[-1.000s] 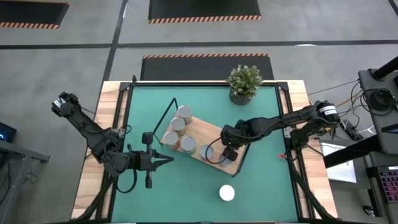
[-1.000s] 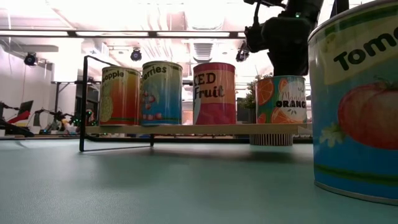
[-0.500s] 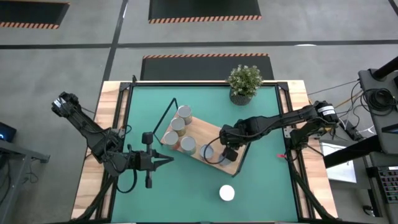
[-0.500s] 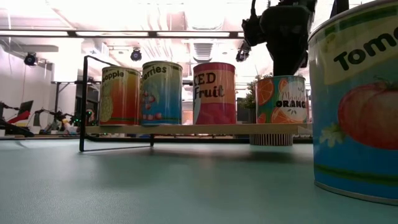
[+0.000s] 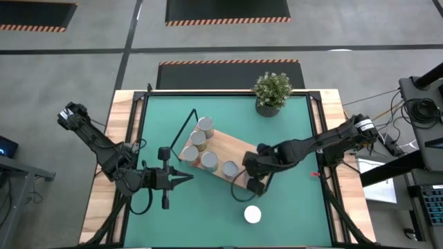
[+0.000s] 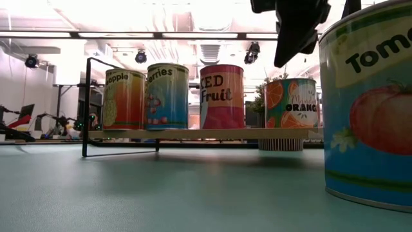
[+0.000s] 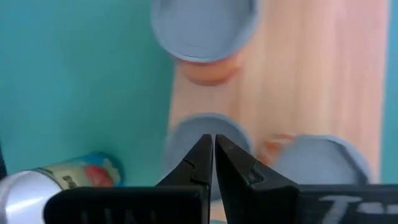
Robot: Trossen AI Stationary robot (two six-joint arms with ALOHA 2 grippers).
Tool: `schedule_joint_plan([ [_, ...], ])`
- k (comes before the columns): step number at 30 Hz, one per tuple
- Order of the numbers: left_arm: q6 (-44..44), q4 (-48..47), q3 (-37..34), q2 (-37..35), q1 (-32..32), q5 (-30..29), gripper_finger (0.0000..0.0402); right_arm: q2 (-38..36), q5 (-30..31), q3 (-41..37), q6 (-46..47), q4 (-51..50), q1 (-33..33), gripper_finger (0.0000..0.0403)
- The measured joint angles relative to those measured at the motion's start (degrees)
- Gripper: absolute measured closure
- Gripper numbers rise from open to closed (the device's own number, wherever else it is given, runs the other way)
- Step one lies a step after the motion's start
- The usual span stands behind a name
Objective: Pick and place cans onto a shelf
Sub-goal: Adjust the small canned oranges on the shelf
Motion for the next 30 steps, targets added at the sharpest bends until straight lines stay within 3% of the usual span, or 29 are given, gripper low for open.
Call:
schedule_joint_plan([
  [9, 0.0, 0.1, 0.0, 0.0, 0.0, 0.0, 0.0402, 5.9, -2.6, 0.0, -0.4, 1.7, 1.3, 0.0394],
  [16, 0.0, -0.2, 0.0, 0.0, 0.0, 0.0, 0.0402, 9.7, -2.7, 4.1, -0.5, -5.3, 1.3, 0.0394],
  [30, -0.2, -0.2, 0.0, 0.0, 0.0, 0.0, 0.0402, 10.5, -3.0, 5.6, -0.7, -6.1, 1.3, 0.0394],
])
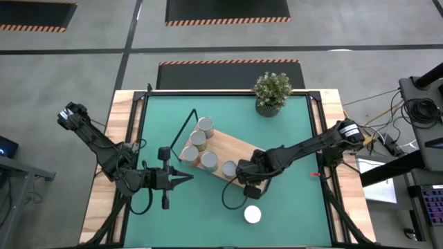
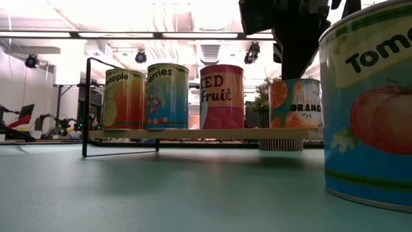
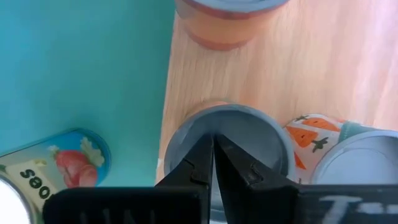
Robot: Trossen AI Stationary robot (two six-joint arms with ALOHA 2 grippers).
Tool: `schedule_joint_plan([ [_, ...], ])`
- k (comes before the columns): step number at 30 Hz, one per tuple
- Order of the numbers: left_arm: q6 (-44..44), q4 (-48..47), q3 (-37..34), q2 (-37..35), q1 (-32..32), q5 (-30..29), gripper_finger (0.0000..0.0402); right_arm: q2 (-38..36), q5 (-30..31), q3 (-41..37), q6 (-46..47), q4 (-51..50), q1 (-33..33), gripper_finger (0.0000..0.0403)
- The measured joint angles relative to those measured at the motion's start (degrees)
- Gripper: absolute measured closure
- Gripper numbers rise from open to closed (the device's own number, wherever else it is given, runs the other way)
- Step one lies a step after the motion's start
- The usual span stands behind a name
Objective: Pick and place cans onto a shelf
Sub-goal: Adjust the small canned oranges on the shelf
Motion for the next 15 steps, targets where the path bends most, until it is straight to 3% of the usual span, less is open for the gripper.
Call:
schedule_joint_plan([
  [15, 0.0, -0.1, 0.0, 0.0, 0.0, 0.0, 0.0402, 0.8, -1.4, 0.2, 0.0, 0.1, 0.6, 0.0394],
])
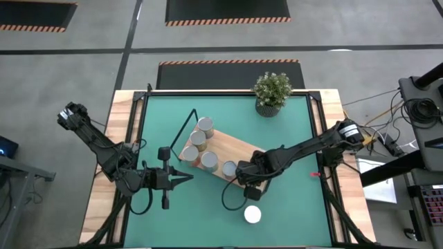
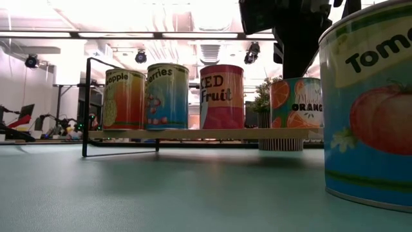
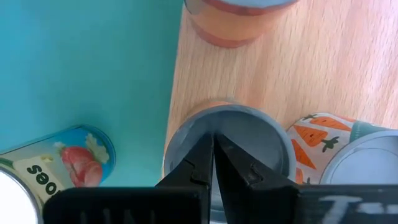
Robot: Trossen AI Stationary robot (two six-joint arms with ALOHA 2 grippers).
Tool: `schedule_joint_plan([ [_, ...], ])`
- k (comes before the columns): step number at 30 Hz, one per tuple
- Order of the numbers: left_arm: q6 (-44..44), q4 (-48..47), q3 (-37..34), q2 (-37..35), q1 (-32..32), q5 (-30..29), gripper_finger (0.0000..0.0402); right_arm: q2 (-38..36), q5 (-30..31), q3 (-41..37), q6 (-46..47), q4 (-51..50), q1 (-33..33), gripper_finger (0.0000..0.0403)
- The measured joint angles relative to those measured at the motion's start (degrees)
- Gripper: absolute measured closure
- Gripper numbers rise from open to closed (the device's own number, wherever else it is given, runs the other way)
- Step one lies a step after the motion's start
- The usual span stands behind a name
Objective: Pick and place cans onto a shelf
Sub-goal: Adjust the small canned oranges on the shelf, then put the canned tomatoes on the shelf
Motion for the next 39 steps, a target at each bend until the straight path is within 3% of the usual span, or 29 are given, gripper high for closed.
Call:
schedule_joint_plan([
  [39, -0.9, -0.3, 0.0, 0.0, 0.0, 0.0, 0.0402, -2.6, 2.5, 2.4, -1.0, -1.7, 0.3, 0.0394],
])
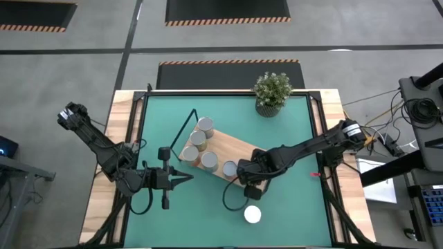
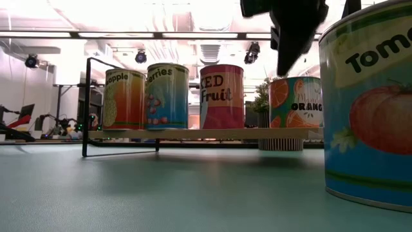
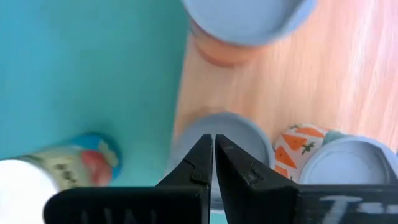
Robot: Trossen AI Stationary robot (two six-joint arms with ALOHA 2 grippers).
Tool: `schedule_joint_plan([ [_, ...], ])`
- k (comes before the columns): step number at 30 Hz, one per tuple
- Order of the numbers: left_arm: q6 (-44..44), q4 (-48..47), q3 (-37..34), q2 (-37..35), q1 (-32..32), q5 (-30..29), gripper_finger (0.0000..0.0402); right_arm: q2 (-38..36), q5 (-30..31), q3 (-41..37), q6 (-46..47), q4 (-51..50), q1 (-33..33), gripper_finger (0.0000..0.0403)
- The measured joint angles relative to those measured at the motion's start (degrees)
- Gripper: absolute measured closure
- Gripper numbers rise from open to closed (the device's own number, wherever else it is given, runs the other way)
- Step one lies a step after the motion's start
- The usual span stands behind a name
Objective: Pick and place cans onto a shelf
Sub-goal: Put the canned tomatoes on the shelf
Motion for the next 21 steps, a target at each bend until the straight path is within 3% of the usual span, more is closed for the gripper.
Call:
schedule_joint_plan([
  [11, 0.0, 0.0, 0.0, 0.0, 0.0, 0.0, 0.0402, -0.3, 4.1, 7.0, 3.5, 0.7, 7.2, 0.0394],
  [21, 1.0, -0.3, 0.0, 0.0, 0.0, 0.0, 0.0402, -0.3, 5.4, 7.3, 19.0, 4.0, 15.5, 0.0394],
])
